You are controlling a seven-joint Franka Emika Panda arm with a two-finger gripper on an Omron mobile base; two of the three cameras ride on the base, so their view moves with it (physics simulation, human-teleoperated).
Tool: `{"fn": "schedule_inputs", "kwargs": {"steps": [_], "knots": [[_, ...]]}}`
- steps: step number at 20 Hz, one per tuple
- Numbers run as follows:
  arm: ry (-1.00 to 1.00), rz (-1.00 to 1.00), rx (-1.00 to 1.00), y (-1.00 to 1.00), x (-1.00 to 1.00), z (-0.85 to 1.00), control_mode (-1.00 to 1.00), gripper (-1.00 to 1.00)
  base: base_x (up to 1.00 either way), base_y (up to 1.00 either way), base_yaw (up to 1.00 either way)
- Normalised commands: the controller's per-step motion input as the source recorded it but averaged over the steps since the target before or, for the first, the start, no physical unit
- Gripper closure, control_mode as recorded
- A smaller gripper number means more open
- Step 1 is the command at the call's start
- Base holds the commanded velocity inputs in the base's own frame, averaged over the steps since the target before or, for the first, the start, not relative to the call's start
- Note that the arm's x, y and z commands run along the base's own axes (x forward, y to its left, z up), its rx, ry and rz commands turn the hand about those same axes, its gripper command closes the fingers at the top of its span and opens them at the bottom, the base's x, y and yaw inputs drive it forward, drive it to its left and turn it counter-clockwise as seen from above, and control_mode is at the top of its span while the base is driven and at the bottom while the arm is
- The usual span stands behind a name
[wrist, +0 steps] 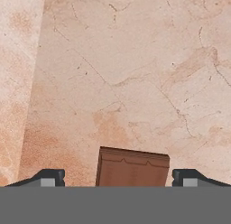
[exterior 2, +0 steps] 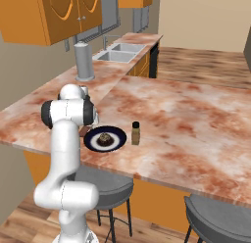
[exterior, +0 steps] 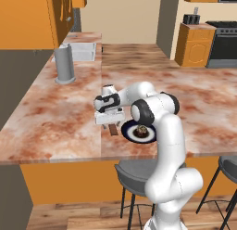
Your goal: Take the cinnamon bottle from the cabinet and place it on the dining table, next to the plate with the cupcake. Then take the chocolate from the dining counter and place it on the cupcake plate.
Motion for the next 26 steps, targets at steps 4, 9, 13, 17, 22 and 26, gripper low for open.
{"fn": "schedule_inputs", "kwargs": {"steps": [4, 9, 13, 17, 22, 26], "knots": [[-0.04, 0.00, 0.00, 0.00, -0.54, -0.52, -1.00, -1.00, 0.00, 0.00, 0.00], [-0.04, 0.00, 0.00, 0.00, -0.52, -0.52, -1.00, -1.00, 0.00, 0.00, 0.00], [-0.05, 0.00, 0.00, 0.02, -0.51, -0.55, -1.00, -1.00, 0.00, 0.00, 0.00], [-0.04, 0.00, 0.00, 0.03, -0.17, -0.59, -1.00, 1.00, 0.00, 0.00, 0.00], [0.00, 0.00, 0.00, 0.19, -0.14, -0.65, -1.00, 1.00, 0.00, 0.00, 0.00], [0.04, 0.00, 0.07, 0.01, -0.18, -0.41, -1.00, 1.00, 0.00, 0.00, 0.00]]}}
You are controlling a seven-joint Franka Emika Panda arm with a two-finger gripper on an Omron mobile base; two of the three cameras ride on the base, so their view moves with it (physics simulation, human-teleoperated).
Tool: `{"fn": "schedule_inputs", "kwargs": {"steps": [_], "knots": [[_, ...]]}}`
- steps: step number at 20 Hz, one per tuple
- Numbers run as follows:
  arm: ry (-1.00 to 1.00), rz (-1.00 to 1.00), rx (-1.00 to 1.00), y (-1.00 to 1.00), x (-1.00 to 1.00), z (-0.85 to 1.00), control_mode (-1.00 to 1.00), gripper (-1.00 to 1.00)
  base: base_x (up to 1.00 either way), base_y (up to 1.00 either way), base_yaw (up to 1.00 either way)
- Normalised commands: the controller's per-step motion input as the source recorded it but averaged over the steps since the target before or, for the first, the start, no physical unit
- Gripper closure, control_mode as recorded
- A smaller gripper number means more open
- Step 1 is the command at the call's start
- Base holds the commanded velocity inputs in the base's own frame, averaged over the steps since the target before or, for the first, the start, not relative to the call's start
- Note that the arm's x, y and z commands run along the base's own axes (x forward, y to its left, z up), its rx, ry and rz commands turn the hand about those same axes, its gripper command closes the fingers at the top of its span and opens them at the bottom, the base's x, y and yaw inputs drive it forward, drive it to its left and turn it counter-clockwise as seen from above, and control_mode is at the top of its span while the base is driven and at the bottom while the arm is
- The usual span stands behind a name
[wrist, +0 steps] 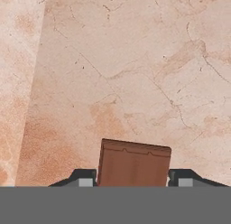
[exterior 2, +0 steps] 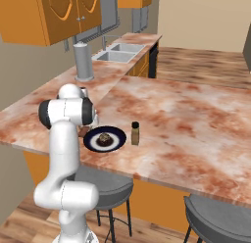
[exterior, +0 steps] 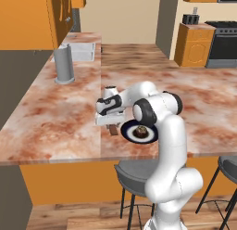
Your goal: Take the cinnamon bottle from the cabinet and place it on the dining table, next to the plate with the cupcake. Then take the chocolate from the dining counter and place it on the cupcake plate.
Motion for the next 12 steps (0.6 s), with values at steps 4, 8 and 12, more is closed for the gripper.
{"fn": "schedule_inputs", "kwargs": {"steps": [4, 8, 12], "knots": [[0.00, 0.00, 0.07, 0.00, -0.27, -0.11, -1.00, 1.00, 0.00, 0.00, 0.00], [0.00, 0.00, 0.09, 0.00, -0.26, -0.01, -1.00, 1.00, 0.00, 0.00, 0.00], [0.00, 0.00, 0.03, 0.00, -0.10, 0.20, -1.00, 1.00, 0.00, 0.00, 0.00]]}}
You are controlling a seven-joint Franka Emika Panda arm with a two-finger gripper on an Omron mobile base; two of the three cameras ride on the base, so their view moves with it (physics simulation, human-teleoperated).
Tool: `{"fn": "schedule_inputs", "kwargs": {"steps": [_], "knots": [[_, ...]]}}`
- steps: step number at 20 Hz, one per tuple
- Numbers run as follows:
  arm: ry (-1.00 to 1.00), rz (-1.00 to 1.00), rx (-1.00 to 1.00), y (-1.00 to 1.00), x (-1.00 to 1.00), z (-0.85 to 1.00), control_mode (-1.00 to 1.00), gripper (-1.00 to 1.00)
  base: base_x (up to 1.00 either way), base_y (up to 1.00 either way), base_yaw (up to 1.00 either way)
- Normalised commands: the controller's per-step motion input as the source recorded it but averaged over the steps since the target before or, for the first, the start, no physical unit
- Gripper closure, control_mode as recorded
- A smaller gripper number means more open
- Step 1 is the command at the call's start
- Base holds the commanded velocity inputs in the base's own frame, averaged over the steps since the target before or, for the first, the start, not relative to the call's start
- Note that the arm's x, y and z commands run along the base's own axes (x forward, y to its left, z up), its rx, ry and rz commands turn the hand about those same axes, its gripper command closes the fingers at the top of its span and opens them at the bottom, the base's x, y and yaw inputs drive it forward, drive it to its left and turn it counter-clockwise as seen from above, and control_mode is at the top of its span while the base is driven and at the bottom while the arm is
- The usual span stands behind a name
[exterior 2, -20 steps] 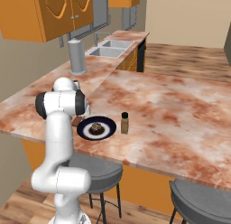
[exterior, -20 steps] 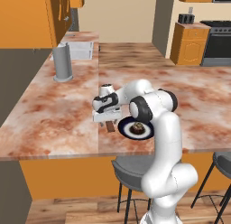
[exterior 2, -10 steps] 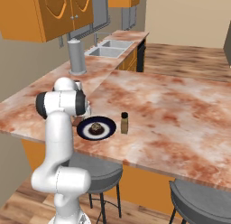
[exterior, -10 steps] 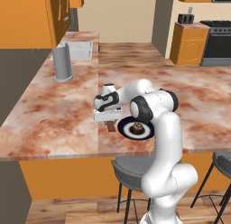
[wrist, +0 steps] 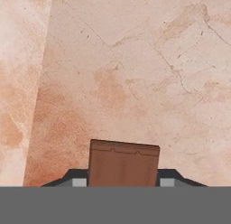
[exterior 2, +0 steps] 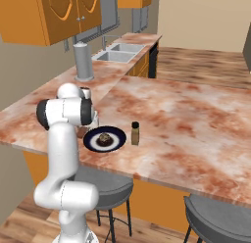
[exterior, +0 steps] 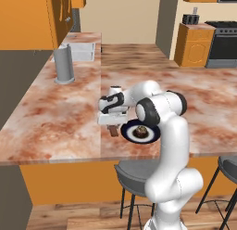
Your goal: Take the cinnamon bottle from the cabinet and place it on the dining table, next to the plate with the cupcake. Then take the chocolate from the dining counter and place it on the cupcake plate.
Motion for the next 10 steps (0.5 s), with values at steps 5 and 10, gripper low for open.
{"fn": "schedule_inputs", "kwargs": {"steps": [5, 10], "knots": [[0.00, 0.00, -0.02, 0.00, -0.03, 0.44, -1.00, 1.00, 0.00, 0.00, 0.00], [0.00, 0.00, -0.04, -0.19, -0.26, 0.24, -1.00, 1.00, 0.00, 0.00, 0.00]]}}
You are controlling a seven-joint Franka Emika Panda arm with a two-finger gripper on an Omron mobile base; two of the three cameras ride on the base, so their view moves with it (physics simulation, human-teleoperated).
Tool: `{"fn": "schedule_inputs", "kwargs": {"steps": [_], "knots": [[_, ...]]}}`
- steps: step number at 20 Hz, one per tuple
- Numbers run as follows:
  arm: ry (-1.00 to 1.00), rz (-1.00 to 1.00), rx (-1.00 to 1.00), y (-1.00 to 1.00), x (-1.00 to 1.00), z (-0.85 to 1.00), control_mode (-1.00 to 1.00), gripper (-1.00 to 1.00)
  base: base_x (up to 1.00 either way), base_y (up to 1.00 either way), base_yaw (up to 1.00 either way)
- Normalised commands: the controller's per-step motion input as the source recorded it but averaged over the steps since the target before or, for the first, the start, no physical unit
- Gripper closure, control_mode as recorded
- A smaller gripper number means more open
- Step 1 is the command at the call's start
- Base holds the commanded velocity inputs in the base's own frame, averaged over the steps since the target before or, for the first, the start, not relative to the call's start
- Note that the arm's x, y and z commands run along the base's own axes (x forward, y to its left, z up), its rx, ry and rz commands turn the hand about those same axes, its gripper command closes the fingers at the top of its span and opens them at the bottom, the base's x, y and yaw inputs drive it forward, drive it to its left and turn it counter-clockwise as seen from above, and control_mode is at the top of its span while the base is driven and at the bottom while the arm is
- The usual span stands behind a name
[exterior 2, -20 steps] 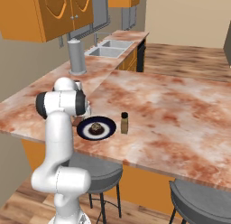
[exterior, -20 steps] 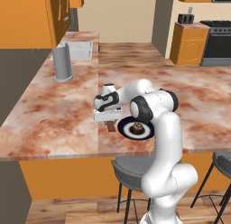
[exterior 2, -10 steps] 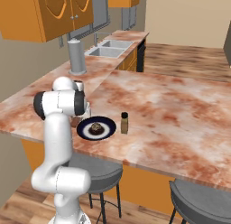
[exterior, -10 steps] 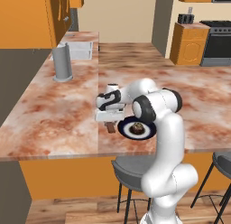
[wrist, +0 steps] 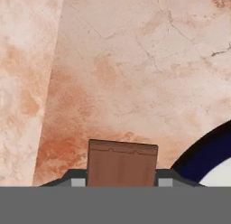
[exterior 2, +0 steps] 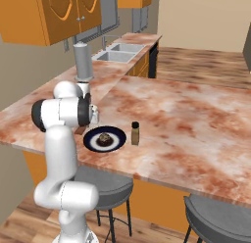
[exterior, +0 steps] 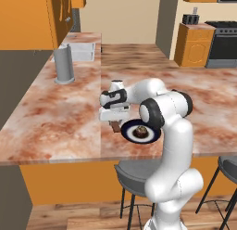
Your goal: Take the cinnamon bottle from the cabinet and place it on the dining table, next to the plate with the cupcake. Then take the chocolate from the dining counter and place it on the cupcake plate.
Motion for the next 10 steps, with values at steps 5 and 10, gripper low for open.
{"fn": "schedule_inputs", "kwargs": {"steps": [5, 10], "knots": [[0.00, 0.00, 0.00, -0.45, -0.24, -0.07, -1.00, 1.00, 0.00, 0.00, 0.00], [0.00, 0.00, 0.00, -0.46, -0.06, -0.10, -1.00, 1.00, 0.00, 0.00, 0.00]]}}
